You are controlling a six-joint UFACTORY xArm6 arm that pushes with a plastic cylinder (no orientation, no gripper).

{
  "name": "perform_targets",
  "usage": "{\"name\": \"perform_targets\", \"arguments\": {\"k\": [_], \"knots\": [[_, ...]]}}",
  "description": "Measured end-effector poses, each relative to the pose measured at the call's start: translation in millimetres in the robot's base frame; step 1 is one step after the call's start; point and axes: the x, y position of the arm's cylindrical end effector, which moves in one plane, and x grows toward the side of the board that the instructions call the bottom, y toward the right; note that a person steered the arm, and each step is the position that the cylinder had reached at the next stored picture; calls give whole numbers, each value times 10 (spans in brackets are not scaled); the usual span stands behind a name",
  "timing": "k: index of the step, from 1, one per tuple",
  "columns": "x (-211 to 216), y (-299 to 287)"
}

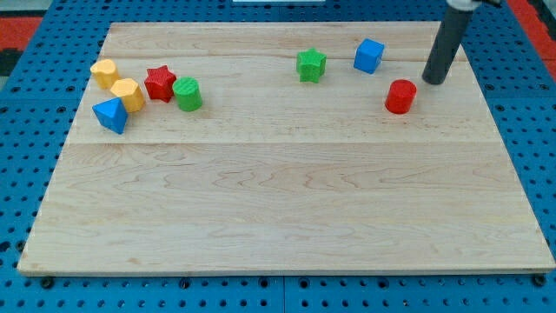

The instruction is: Move your arm to top right

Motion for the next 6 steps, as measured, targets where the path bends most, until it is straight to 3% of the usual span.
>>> {"name": "perform_targets", "arguments": {"k": [1, 2, 3, 4, 5, 6], "knots": [[285, -688], [657, -461], [513, -439], [-129, -158], [-406, 705], [-698, -75]]}}
